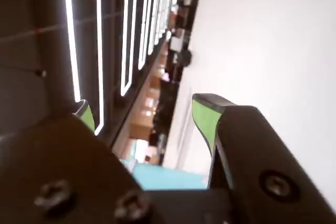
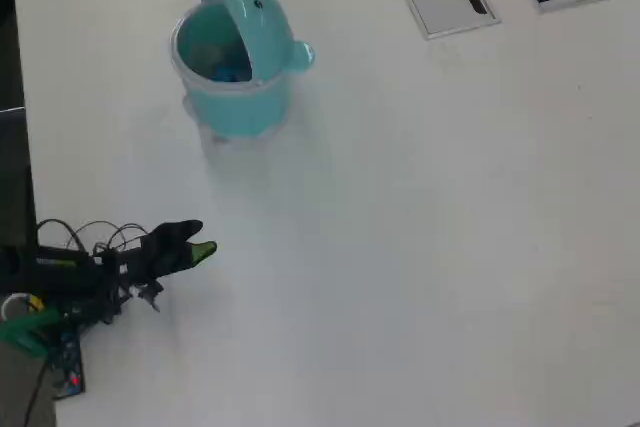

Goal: Grasp RGB lego blocks and put them in the bin one by one.

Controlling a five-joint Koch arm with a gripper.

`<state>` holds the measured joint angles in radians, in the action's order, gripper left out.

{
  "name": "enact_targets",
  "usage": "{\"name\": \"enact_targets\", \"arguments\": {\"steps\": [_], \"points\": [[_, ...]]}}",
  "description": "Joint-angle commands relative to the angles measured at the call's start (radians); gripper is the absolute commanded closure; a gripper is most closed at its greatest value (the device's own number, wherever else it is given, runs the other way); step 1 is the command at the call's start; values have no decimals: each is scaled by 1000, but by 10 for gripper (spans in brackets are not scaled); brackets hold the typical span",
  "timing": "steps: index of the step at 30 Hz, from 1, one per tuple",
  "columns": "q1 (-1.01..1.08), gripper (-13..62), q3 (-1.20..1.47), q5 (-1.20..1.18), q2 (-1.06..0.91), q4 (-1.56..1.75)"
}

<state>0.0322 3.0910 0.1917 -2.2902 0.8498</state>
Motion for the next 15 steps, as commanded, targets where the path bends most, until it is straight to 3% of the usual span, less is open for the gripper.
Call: {"name": "enact_targets", "arguments": {"steps": [1,15], "points": [[12,137,80,0,-61,3],[9,137,80,-169,-54,-571]]}}
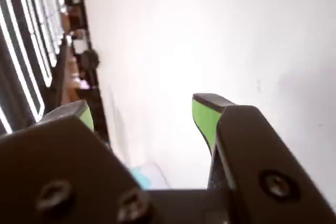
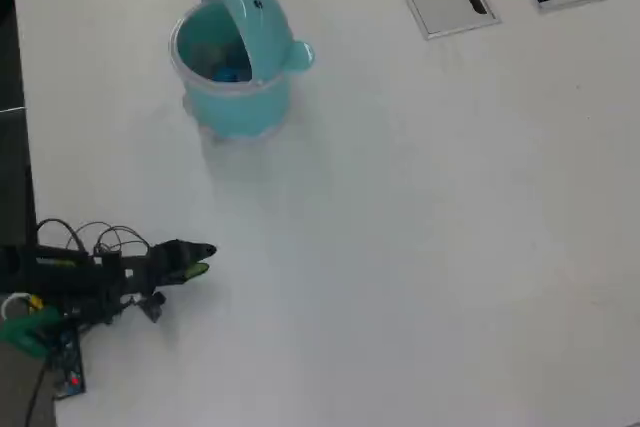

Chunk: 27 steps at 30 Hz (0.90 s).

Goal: Grasp RGB lego blocks and put them in the bin one by one.

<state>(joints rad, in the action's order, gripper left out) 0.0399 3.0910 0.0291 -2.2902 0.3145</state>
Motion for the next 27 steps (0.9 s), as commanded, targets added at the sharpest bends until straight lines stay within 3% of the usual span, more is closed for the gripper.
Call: {"name": "enact_targets", "arguments": {"steps": [1,27], "points": [[2,137,80,-8,-54,-54],[-12,149,80,-41,-44,-279]]}}
